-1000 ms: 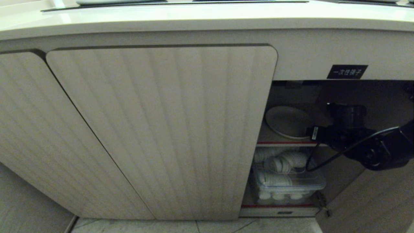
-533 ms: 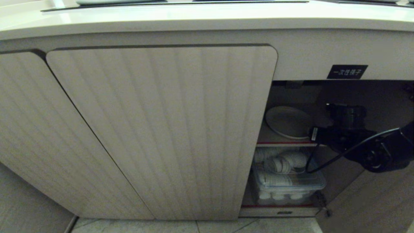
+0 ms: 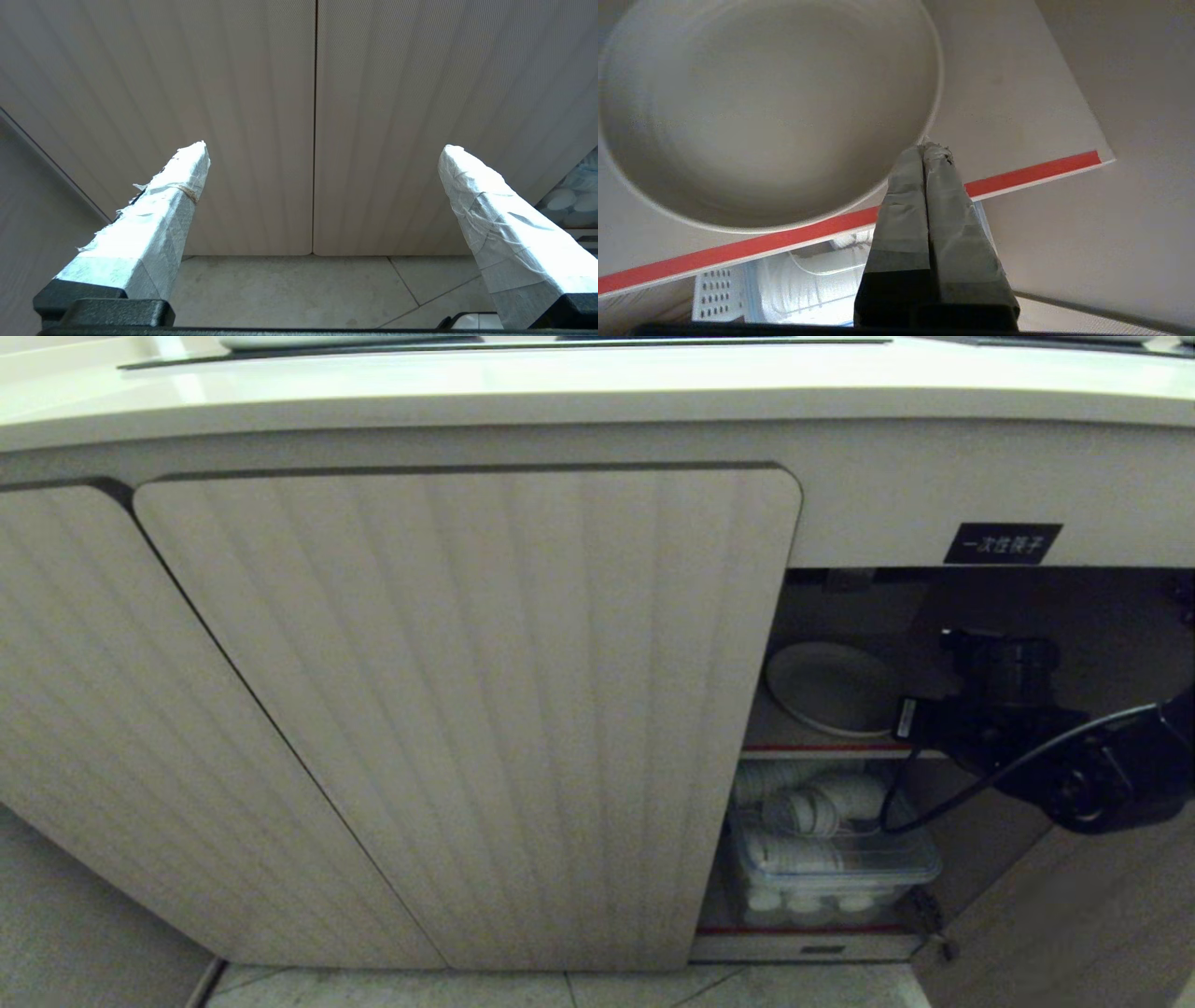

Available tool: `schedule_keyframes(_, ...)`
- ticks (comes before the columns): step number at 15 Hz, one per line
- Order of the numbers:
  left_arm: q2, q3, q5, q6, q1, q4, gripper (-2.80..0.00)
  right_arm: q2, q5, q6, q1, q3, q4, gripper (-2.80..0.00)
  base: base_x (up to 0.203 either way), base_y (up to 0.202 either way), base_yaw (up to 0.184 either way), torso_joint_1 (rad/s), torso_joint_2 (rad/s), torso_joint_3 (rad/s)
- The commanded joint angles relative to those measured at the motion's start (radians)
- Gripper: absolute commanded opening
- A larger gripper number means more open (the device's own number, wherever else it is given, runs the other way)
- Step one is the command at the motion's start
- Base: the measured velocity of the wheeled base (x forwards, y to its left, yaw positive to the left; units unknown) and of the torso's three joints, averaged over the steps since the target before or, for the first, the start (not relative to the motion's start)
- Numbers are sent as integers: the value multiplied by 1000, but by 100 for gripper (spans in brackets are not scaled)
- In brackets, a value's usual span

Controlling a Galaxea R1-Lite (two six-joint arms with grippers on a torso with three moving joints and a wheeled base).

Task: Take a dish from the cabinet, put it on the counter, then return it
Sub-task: Put it back into the cabinet, then close the cabinet door

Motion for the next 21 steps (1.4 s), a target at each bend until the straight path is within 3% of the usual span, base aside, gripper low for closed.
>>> schedule_keyframes(1,0,0,1,0,0,0,0,-8,-2,2,10,12,-11,-280,0,0,0,0,0,0)
schedule_keyframes(5,0,0,-1,0,0,0,0,-33,-2,7,50,103,-123,-280,0,0,0,0,0,0)
schedule_keyframes(21,0,0,1,0,0,0,0,-122,-2,44,74,206,-153,-280,0,0,0,0,0,0)
